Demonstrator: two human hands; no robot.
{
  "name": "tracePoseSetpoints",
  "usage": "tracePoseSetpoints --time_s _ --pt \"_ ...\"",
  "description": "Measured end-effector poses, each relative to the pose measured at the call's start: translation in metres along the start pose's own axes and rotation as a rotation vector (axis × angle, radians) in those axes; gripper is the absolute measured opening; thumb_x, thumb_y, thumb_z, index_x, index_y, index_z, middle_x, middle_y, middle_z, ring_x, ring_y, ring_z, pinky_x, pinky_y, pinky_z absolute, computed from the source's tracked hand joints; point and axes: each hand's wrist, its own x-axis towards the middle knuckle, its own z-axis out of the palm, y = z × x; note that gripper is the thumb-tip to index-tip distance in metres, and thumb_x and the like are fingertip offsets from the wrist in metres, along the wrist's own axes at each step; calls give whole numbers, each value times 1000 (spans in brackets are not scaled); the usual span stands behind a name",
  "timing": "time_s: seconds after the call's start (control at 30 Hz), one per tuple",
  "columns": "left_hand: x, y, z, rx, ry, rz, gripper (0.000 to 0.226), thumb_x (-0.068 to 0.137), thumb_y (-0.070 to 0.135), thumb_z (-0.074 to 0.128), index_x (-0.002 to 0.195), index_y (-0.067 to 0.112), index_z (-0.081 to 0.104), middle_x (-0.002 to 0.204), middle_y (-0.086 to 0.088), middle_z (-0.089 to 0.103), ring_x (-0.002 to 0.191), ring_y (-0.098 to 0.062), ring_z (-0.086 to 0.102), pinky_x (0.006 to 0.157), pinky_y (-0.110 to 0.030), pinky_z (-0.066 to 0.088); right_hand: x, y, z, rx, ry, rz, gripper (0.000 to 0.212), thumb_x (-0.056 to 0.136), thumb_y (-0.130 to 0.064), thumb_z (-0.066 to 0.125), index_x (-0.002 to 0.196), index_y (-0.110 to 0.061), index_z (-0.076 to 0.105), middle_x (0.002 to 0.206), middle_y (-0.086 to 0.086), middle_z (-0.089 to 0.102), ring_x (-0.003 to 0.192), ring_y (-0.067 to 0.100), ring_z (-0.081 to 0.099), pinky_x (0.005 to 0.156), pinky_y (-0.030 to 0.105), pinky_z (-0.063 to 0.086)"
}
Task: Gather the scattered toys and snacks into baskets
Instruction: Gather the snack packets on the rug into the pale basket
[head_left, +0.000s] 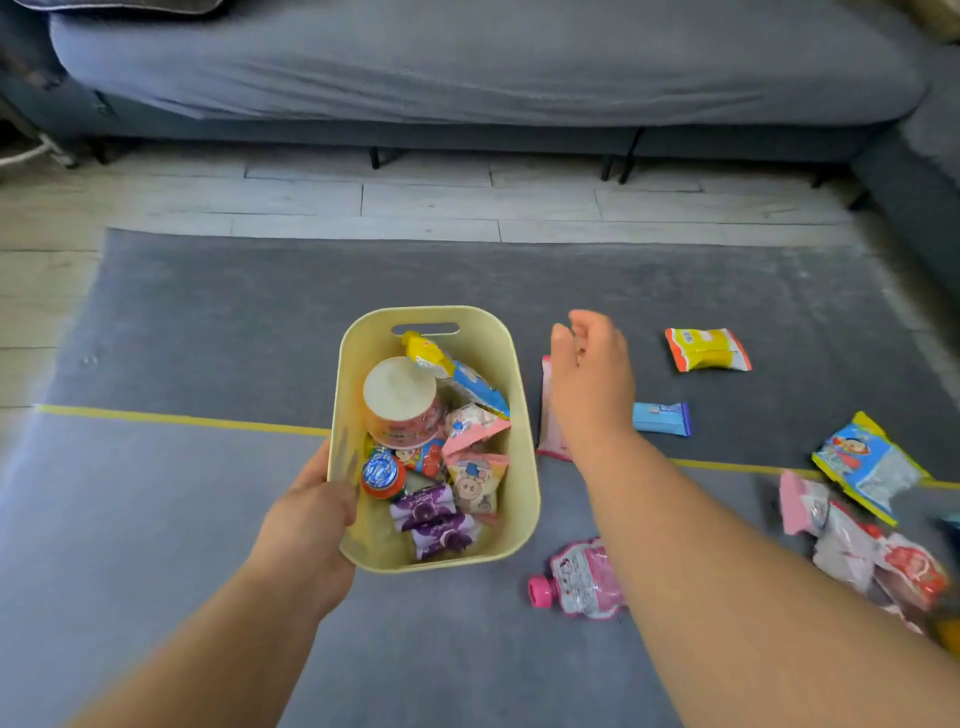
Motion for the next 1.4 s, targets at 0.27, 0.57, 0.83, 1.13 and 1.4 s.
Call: tracePoseSetpoints --time_s 0.27,0.57,0.83,1.13,1.4 --pt "9 -24 18 -45 67 52 80 68 -23 18 117 18 66 103 -15 75 87 -37 73 61 -48 60 9 83 20 -323 -389 -68 34 94 -21 49 128 -17 55 138 10 43 123 31 45 100 37 37" --pt "20 -23 9 2 54 38 77 71 -21 16 113 19 67 99 -15 76 82 -36 74 55 -43 59 7 104 48 -671 -628 -37 30 97 -25 41 123 -35 49 151 3 9 127 38 26 94 43 40" --pt "28 -10 10 149 0 7 50 92 -7 36 114 27 64 94 -6 78 75 -24 75 52 -33 58 7 96 41 -502 -492 112 27 94 -16 40 119 -15 50 135 12 34 114 36 42 97 42 41" --pt "37 3 17 176 35 16 60 88 -8 38 116 37 65 93 -6 78 80 -30 75 62 -43 60 -5 15 11 -220 -49 -168 31 83 2 55 109 -13 62 143 12 34 122 35 40 93 33 36" --pt "27 -2 21 74 73 35 64 83 -15 35 117 28 67 90 -7 78 77 -30 75 59 -42 60 -57 -2 10 -389 -337 -347 23 90 -14 52 110 -20 61 117 -3 58 106 21 45 85 33 41"
